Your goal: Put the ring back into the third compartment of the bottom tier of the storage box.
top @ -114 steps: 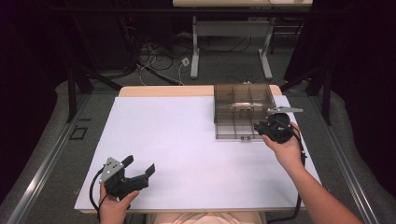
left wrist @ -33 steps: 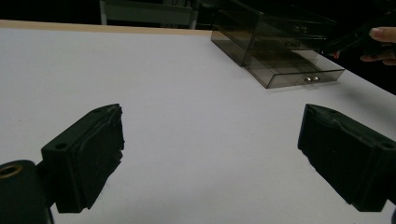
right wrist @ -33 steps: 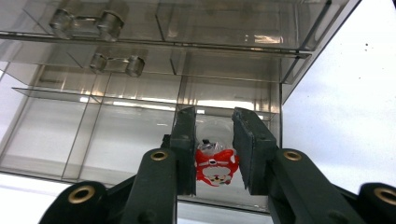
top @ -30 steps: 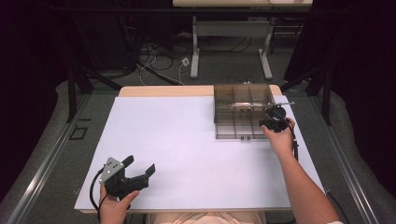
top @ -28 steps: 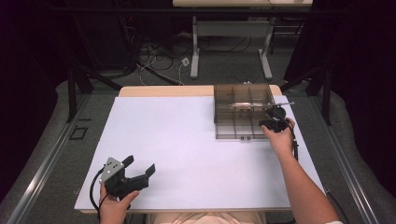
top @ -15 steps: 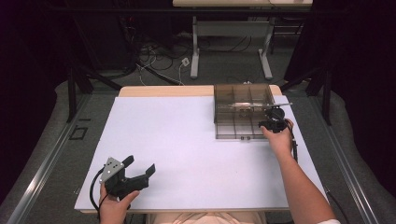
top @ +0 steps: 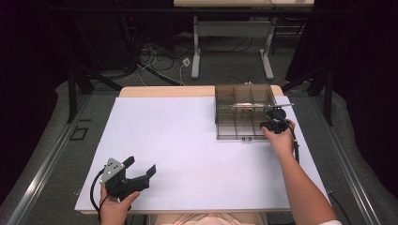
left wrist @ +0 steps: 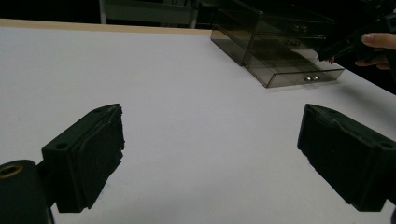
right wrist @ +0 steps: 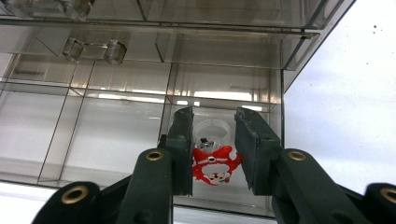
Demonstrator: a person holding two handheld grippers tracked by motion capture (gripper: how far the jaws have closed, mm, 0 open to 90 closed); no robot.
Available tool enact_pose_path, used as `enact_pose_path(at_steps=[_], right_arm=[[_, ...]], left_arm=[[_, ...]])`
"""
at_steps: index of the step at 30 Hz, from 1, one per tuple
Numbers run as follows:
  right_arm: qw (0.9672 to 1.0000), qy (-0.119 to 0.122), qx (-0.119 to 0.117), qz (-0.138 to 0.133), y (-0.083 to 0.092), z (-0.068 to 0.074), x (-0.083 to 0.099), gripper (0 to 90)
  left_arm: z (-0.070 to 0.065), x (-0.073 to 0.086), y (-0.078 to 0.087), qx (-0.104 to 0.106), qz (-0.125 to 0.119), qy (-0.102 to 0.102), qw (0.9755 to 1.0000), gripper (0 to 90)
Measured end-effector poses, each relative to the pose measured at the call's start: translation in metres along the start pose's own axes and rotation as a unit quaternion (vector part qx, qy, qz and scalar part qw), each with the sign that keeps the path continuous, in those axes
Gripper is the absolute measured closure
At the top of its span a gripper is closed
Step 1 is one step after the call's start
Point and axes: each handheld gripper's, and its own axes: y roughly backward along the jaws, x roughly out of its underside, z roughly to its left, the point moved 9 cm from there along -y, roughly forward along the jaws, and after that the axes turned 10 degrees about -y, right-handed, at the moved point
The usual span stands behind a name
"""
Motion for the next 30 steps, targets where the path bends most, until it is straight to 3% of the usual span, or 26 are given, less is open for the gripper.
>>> enact_pose_path(at_steps=[20,30], right_arm=[[0.9997,-0.008,-0.009,-0.02,0.008,-0.002,-0.004,49.9],[0.9992,0.014,-0.026,-0.027,0.018,0.004,-0.003,39.6]], left_arm=[[0.0,0.0,0.0,-0.001,0.0,0.001,1.0,7.6],[0.0,0.0,0.0,-0.001,0.001,0.0,1.0,7.8]])
